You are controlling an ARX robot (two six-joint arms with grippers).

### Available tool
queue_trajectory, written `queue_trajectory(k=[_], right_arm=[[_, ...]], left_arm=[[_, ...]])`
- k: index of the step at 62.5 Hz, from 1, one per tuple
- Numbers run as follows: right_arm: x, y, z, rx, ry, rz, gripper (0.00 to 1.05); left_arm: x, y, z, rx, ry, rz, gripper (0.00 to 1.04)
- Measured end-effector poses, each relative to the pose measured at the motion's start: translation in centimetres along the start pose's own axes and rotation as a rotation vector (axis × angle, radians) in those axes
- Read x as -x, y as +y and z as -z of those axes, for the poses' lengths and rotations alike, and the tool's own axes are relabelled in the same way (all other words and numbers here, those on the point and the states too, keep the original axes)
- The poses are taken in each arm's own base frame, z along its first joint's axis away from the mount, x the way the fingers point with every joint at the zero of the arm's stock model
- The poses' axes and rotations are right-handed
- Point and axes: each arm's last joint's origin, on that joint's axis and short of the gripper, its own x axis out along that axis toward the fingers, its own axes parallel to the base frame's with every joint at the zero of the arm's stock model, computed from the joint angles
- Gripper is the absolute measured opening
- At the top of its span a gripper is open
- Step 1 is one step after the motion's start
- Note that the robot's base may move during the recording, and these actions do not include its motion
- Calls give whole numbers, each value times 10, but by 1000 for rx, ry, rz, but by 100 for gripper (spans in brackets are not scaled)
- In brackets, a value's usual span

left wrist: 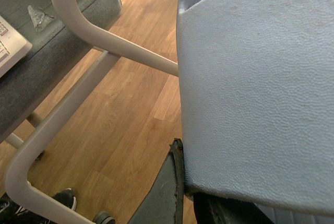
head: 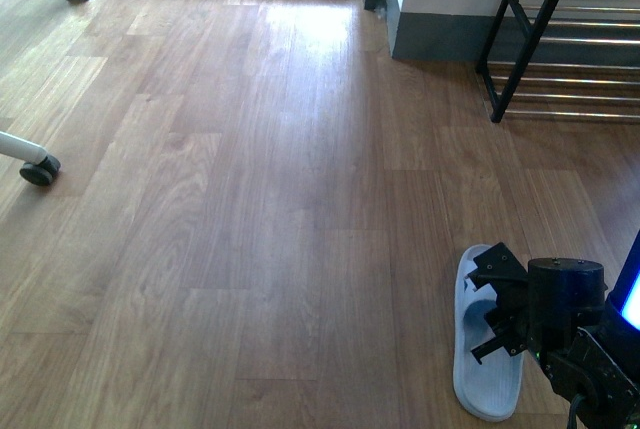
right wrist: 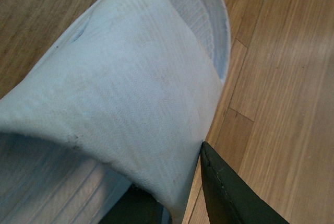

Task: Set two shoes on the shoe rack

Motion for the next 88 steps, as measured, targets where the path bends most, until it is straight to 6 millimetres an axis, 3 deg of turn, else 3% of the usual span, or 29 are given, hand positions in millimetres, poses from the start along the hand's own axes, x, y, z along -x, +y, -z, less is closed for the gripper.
queue_trajectory(k=[4, 15, 30, 37, 41, 52, 53, 66, 72, 88], right_arm=[[3, -2, 0, -5, -7, 15, 1], [18, -19, -9, -44, -37, 10, 1], [69, -86, -52, -33, -202, 38, 1], [120, -134, -74, -19, -256, 21, 1], [143, -152, -80, -22, -278, 15, 1], [253, -216, -94, -134, -411, 1, 1], [271, -221, -92, -155, -432, -7, 1], [361, -225, -66, -215, -534, -84, 1], [390, -222, -53, -217, -582, -69, 1], [394, -221, -50, -222, -594, -56, 1]], left_arm=[[0, 0, 0, 0, 0, 0, 2], [0, 0, 0, 0, 0, 0, 2], [0, 0, 0, 0, 0, 0, 2], [0, 0, 0, 0, 0, 0, 2], [0, 0, 0, 0, 0, 0, 2], [0, 0, 0, 0, 0, 0, 2], [0, 0, 0, 0, 0, 0, 2], [0, 0, 0, 0, 0, 0, 2], [0, 0, 0, 0, 0, 0, 2], [0, 0, 0, 0, 0, 0, 2]])
